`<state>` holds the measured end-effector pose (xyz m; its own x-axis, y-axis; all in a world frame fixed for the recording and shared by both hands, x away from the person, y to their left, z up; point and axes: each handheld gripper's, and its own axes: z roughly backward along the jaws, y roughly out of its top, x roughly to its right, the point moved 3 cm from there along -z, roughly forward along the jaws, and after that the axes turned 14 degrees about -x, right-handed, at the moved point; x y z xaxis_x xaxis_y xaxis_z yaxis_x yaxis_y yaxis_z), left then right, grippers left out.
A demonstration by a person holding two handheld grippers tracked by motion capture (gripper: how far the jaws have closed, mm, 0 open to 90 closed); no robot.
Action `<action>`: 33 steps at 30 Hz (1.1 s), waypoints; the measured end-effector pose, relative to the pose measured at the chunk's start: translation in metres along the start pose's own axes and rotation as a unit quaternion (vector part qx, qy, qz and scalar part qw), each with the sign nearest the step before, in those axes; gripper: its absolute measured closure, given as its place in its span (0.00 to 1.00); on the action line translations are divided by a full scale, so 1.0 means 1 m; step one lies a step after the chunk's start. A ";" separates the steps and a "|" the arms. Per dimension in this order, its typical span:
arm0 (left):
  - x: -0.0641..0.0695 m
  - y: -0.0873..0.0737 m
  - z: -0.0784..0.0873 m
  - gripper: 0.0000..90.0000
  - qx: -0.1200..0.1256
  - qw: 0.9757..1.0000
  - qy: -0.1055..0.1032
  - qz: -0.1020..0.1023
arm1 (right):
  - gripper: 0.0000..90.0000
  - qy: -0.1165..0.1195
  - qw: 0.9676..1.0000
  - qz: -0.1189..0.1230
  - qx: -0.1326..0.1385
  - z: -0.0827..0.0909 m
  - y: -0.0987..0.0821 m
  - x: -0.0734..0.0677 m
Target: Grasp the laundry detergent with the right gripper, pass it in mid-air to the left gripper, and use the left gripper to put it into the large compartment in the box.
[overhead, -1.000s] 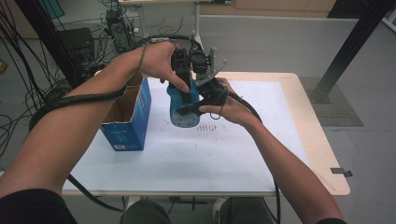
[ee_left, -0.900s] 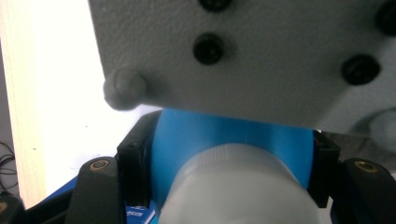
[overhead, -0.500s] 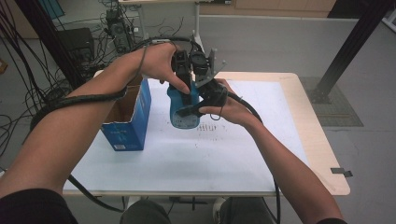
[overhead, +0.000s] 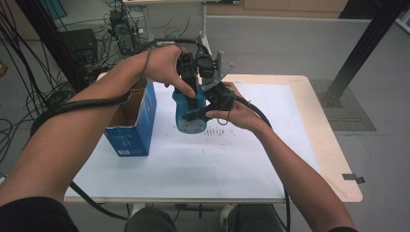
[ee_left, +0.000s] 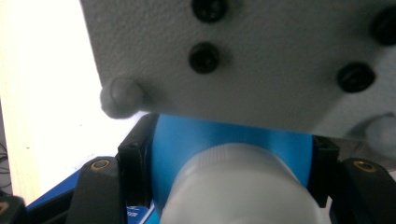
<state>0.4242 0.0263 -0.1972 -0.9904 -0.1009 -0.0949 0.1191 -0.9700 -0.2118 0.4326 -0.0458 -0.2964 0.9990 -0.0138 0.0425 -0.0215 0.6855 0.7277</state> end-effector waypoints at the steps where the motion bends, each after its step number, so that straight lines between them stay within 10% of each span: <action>1: 0.000 0.000 0.000 0.41 -0.001 1.000 0.000 0.001 | 0.47 -0.001 1.000 0.000 0.000 0.000 0.000 0.000; 33: 0.001 0.000 0.001 0.41 -0.003 1.000 0.002 0.001 | 0.46 -0.002 1.000 -0.003 0.008 0.001 -0.001 0.000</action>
<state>0.4232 0.0260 -0.1960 -0.9899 -0.1010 -0.0991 0.1206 -0.9685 -0.2177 0.4322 -0.0475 -0.2967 0.9989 -0.0214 0.0409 -0.0158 0.6732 0.7393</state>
